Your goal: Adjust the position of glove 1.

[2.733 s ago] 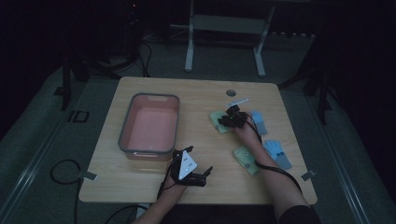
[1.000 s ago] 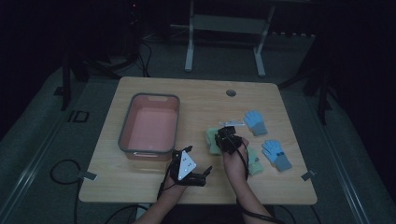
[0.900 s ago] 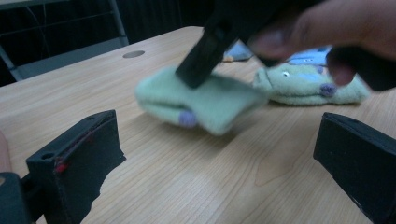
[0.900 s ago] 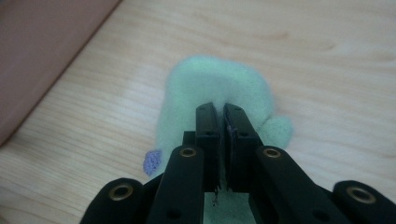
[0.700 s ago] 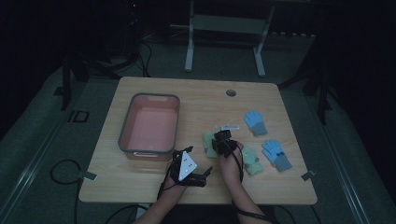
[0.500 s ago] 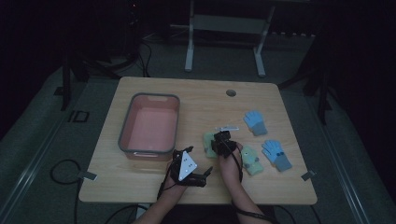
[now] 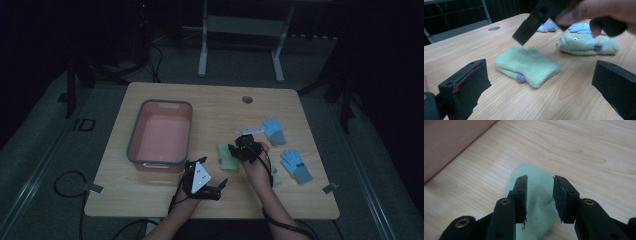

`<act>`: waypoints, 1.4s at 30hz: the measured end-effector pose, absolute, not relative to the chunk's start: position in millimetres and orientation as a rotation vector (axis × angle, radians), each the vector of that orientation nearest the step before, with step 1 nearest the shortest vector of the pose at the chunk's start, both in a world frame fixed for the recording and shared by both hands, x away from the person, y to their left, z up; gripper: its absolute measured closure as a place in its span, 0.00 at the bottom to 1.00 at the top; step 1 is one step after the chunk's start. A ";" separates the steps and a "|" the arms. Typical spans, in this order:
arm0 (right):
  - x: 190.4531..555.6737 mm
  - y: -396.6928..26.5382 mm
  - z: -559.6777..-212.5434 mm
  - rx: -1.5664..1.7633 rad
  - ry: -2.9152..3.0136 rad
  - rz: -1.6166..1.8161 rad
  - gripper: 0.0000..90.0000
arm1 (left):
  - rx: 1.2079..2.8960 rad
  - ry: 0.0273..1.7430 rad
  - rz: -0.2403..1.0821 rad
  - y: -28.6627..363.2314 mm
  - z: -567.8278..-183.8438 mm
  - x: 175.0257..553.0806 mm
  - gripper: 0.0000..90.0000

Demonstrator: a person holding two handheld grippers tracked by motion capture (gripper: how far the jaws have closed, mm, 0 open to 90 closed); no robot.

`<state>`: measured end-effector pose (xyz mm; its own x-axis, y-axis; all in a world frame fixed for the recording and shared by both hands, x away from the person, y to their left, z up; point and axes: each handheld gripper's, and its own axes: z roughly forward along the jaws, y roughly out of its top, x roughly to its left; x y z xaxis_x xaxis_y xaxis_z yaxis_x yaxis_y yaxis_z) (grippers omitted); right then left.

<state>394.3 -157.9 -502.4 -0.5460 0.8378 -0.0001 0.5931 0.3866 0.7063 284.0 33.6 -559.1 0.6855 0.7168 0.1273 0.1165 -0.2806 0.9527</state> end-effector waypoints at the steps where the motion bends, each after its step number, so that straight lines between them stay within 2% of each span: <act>1: 394.8 -160.9 -499.6 1.212 2.312 0.952 0.71 | 1.786 0.665 0.674 33.5 -559.2 284.0 0.01; 18: 390.9 -194.8 -490.4 1.097 2.389 1.027 0.69 | 1.788 0.662 0.677 33.1 -559.2 283.8 0.01; 31: 375.5 -260.5 -487.6 1.011 2.462 1.002 0.68 | 1.790 0.662 0.680 33.2 -559.2 283.7 0.01; 42: 360.7 -285.8 -496.5 0.915 2.577 0.967 0.65 | 1.791 0.660 0.682 32.9 -559.2 283.5 0.01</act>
<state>360.7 -285.8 -496.5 -0.7747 0.6324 -0.0051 0.4730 0.5847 0.6591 283.5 32.9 -559.2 0.6840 0.7168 0.1358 0.1127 -0.2877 0.9511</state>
